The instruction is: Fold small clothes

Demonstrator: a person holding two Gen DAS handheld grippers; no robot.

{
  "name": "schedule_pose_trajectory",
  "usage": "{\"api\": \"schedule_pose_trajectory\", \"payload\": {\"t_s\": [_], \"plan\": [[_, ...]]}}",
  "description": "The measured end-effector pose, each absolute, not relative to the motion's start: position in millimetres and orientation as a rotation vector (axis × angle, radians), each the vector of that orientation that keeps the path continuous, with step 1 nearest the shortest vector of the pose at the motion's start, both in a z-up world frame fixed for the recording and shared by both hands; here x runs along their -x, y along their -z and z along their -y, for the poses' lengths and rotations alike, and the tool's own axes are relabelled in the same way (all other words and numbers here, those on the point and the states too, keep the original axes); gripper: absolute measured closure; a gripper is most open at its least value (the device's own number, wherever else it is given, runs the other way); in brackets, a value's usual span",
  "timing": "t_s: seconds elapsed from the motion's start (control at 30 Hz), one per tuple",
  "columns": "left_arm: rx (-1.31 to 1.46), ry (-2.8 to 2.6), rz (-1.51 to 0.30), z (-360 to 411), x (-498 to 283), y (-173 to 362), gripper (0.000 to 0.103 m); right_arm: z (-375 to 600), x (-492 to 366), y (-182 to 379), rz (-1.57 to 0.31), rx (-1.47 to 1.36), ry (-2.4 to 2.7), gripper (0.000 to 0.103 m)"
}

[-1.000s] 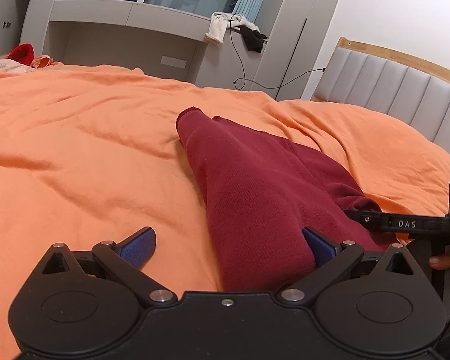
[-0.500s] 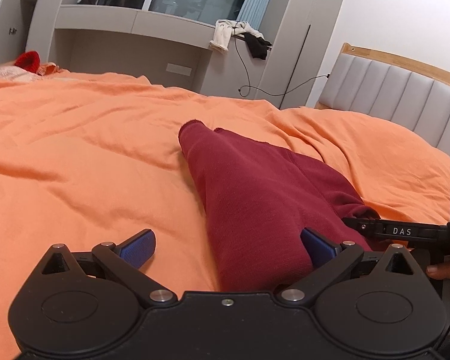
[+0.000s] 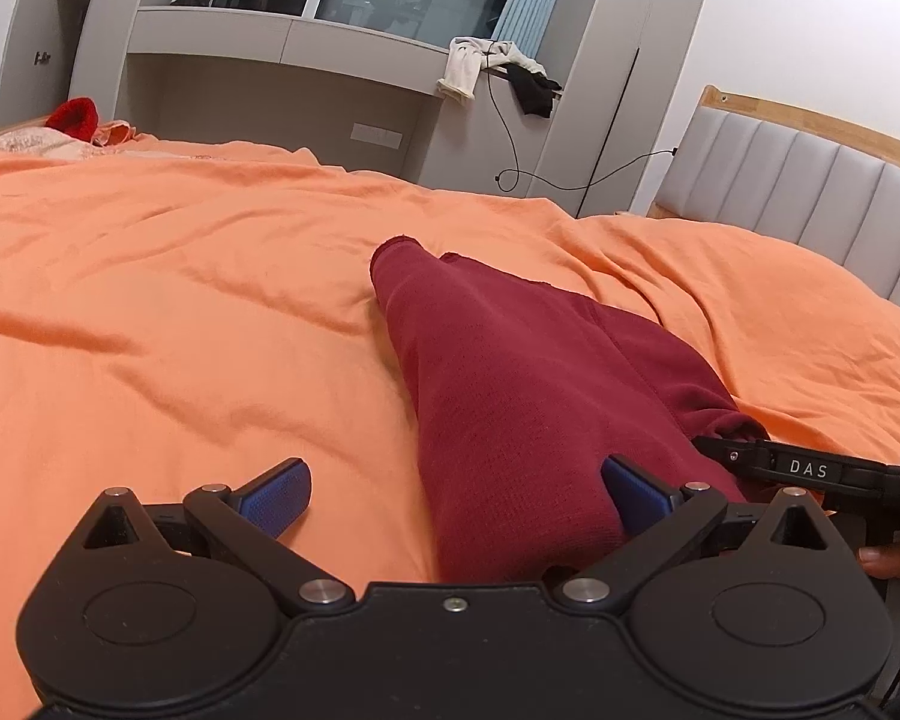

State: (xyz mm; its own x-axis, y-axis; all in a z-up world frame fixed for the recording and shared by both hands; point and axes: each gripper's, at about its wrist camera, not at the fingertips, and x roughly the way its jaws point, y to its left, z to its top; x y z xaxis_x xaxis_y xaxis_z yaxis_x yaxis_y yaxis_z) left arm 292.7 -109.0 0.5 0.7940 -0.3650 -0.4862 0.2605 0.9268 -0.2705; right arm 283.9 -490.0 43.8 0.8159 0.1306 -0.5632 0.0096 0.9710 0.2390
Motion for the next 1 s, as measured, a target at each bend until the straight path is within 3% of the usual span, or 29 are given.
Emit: {"api": "schedule_pose_trajectory", "payload": {"t_s": [0.2, 0.47, 0.53, 0.63, 0.7, 0.77, 0.87, 1.0], "plan": [[0.221, 0.360, -0.549, 103.5, -293.2, 7.1, 0.000, 497.5, -281.8, -47.7, -0.616, -0.291, -0.087, 0.000], [0.264, 0.401, -0.488, 93.2, -291.0, 23.5, 0.000, 536.4, -271.8, -58.8, -0.509, -0.591, -0.171, 0.000], [0.262, 0.403, -0.471, 93.6, -290.0, 26.4, 0.000, 540.9, -276.9, -58.9, -0.503, -0.612, -0.184, 0.007], [0.256, 0.403, -0.460, 94.2, -289.5, 27.4, 0.000, 541.1, -287.6, -58.0, -0.508, -0.590, -0.182, 0.024], [0.256, 0.405, -0.458, 93.4, -289.2, 28.2, 0.000, 536.9, -294.8, -56.9, -0.530, -0.559, -0.187, 0.053], [0.258, 0.409, -0.458, 92.7, -289.6, 28.7, 0.000, 529.6, -299.6, -57.0, -0.539, -0.519, -0.180, 0.069], [0.260, 0.412, -0.458, 90.8, -290.7, 29.1, 0.000, 515.2, -297.0, -63.1, -0.501, -0.420, -0.173, 0.076], [0.261, 0.414, -0.456, 90.2, -290.4, 30.0, 0.000, 477.9, -283.3, -74.7, -0.396, -0.124, -0.170, 0.078]]}}
